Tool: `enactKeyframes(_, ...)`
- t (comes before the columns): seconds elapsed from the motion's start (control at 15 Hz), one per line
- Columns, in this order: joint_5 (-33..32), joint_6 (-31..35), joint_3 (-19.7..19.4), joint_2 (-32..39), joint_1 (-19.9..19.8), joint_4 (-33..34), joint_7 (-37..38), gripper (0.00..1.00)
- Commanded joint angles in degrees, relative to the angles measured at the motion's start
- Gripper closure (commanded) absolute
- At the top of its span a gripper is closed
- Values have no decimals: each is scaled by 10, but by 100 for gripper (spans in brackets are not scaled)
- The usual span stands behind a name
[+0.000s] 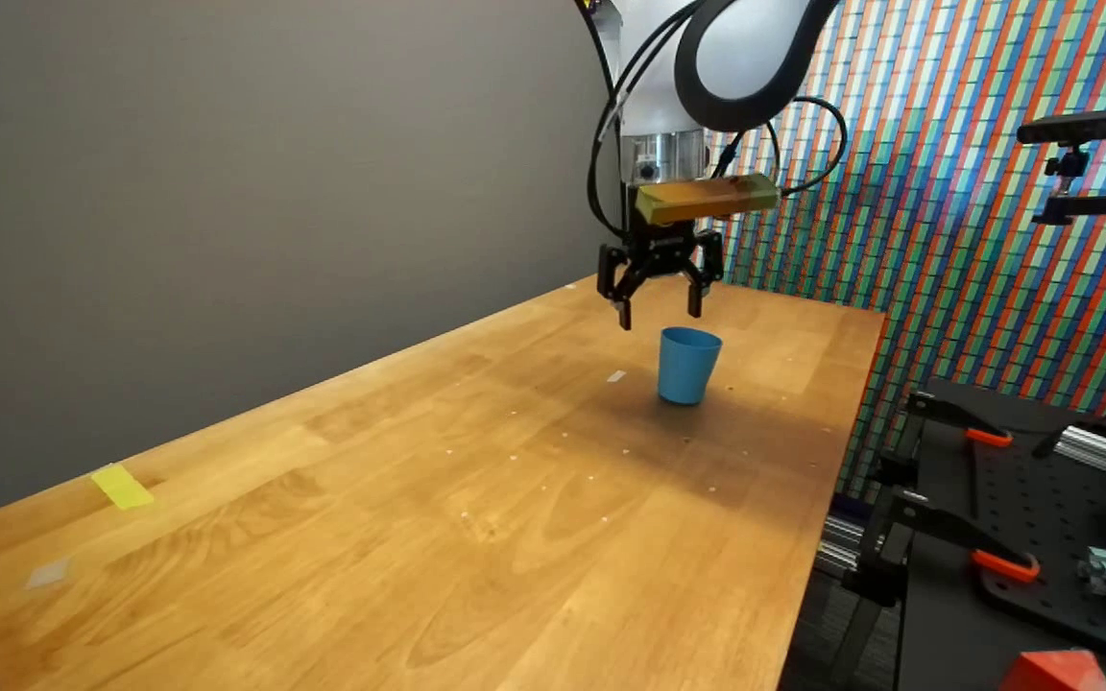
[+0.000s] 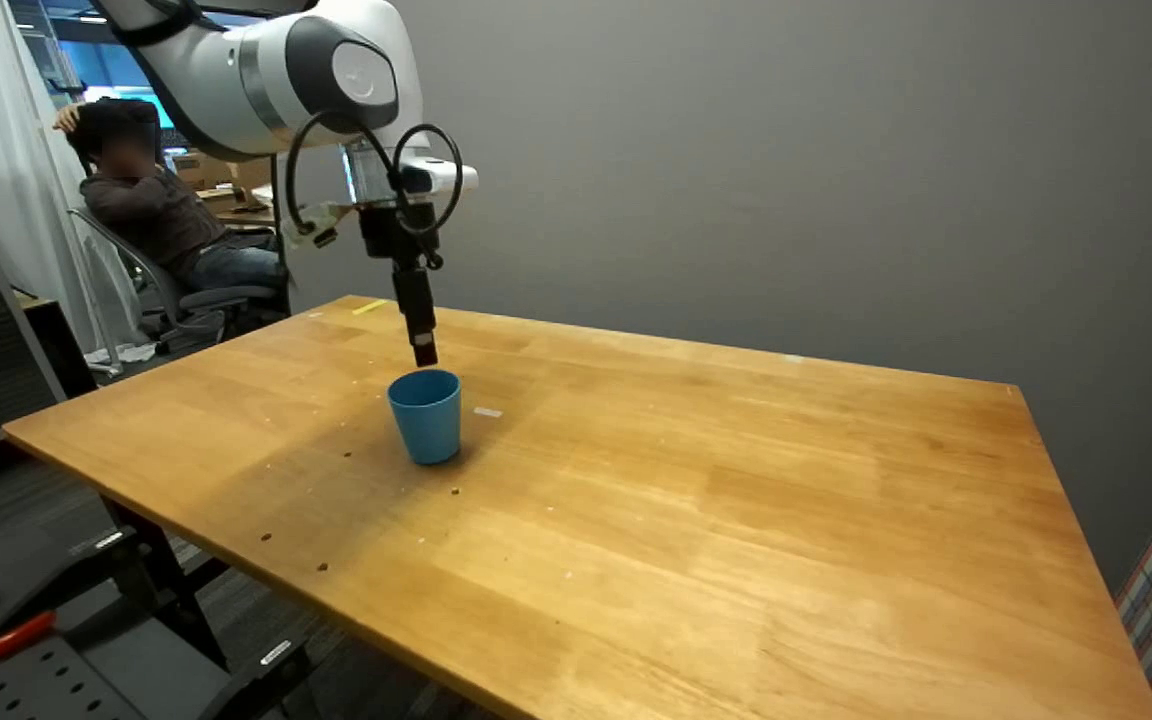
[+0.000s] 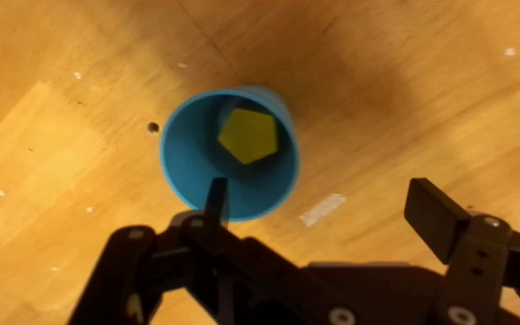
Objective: Place the yellow block inside the light blue cup
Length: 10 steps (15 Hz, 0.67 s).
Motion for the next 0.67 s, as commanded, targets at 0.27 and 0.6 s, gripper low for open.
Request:
enactKeyframes(0.27, 223, -66, 51, -136, -17, 37, -284, 0)
enactKeyframes(0.6, 313, -233, 36, -217, -11, 79, -443, 0)
